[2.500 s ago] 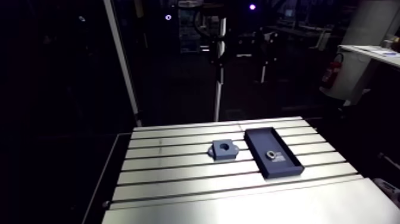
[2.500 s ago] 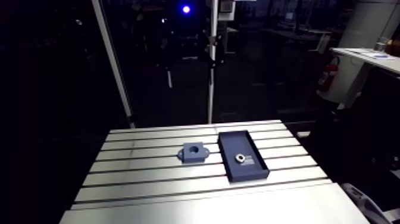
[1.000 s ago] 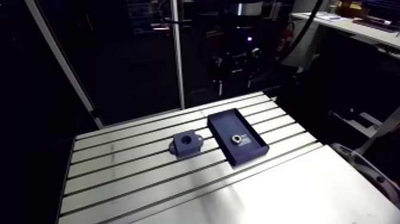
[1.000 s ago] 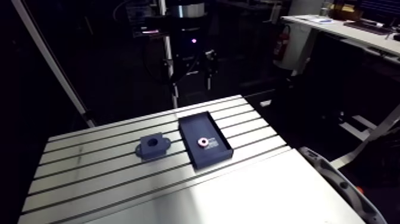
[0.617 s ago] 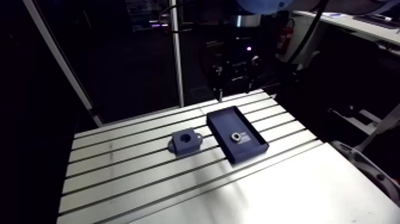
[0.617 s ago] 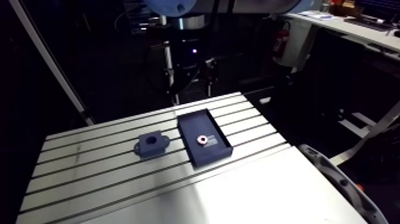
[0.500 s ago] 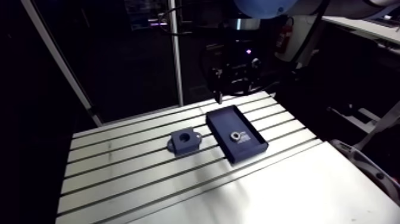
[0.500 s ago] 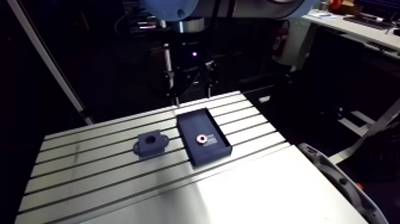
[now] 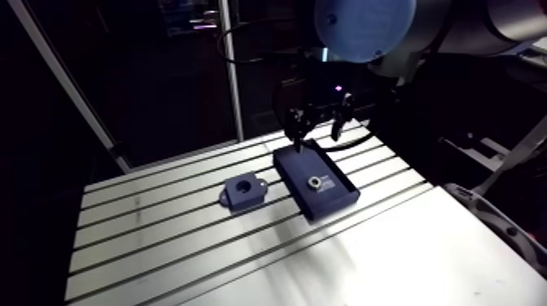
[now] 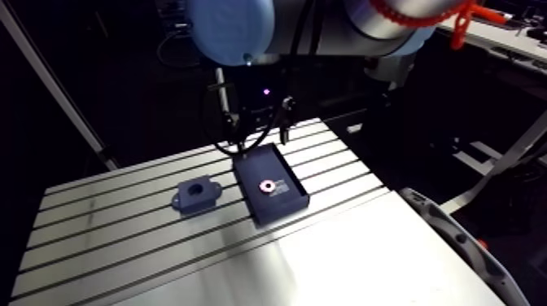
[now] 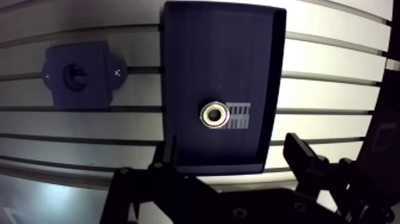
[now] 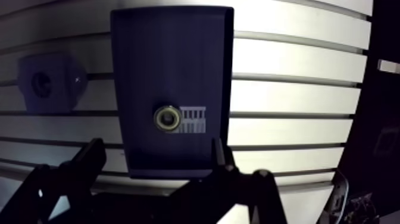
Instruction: Pick up the bearing and press it into the housing until flush.
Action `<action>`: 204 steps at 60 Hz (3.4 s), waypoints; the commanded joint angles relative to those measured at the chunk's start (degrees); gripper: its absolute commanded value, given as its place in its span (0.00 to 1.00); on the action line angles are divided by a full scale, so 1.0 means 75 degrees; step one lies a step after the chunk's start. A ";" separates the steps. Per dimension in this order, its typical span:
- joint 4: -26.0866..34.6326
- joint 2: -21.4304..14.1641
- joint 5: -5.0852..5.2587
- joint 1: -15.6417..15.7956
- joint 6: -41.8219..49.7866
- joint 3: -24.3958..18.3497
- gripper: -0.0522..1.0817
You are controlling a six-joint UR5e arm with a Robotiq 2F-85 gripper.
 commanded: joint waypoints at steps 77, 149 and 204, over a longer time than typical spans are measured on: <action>-0.1113 0.0490 0.0007 -0.0179 0.0036 0.0834 0.35; -0.1172 0.0820 -0.0005 -0.0156 0.0110 0.0740 0.35; -0.1219 0.0832 0.0007 -0.0109 0.0120 0.0785 0.35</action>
